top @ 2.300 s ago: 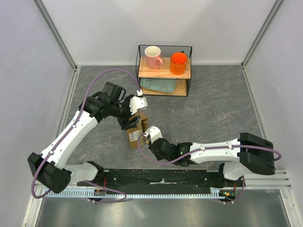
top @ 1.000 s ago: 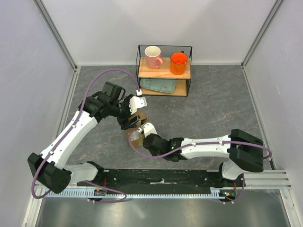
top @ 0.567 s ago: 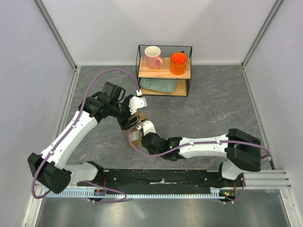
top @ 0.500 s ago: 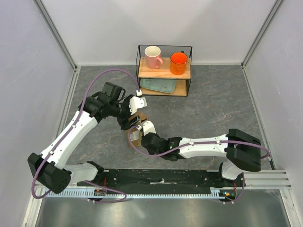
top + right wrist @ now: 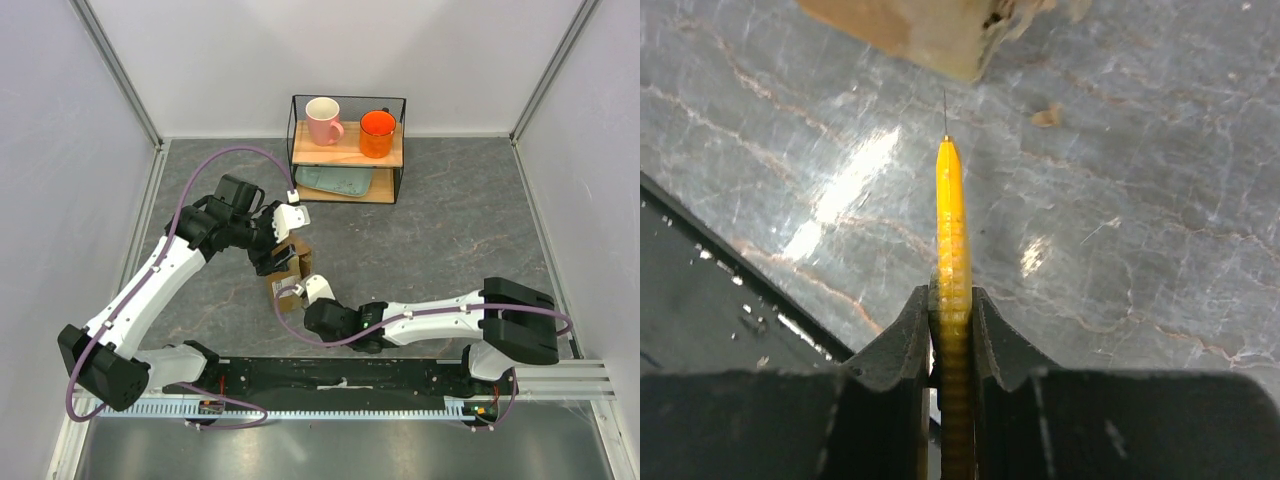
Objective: Unpack the express box
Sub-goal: Cut the express box at the center of the board, then place the knife at the center of the board, then open the express box at the center of the board.
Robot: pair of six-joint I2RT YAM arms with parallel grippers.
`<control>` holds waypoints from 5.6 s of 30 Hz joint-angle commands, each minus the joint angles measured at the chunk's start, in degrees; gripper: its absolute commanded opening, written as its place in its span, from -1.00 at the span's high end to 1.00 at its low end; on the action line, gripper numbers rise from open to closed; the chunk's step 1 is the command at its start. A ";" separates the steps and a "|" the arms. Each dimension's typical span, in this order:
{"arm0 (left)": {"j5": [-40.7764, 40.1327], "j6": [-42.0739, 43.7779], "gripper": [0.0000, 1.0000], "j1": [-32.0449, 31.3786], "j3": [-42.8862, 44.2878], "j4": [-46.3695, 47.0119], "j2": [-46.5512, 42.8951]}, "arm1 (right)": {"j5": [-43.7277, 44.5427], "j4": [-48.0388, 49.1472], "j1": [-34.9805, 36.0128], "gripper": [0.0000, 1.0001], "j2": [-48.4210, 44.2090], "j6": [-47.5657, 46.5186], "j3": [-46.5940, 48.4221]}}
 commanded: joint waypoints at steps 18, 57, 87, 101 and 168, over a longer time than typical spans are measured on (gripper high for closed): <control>0.20 -2.99 -0.01 -0.05 -3.38 -5.35 1.76 | 4.08 -3.01 -0.74 1.00 -3.75 -3.88 2.46; 18.39 -0.44 0.00 0.47 -0.12 -11.07 -0.25 | 9.20 32.23 -5.58 -0.96 -33.19 -7.49 -25.57; 13.91 -6.07 0.04 0.47 -1.71 -5.70 -1.31 | 11.82 43.75 1.28 -0.49 -15.90 -7.49 -15.91; 4.78 -11.60 0.13 0.56 -3.28 0.52 -2.63 | 11.82 34.43 1.80 0.13 -3.23 1.56 -10.19; 3.80 -16.44 0.27 4.43 -5.31 3.62 -1.93 | 12.00 14.22 4.71 -0.02 12.24 9.29 -0.96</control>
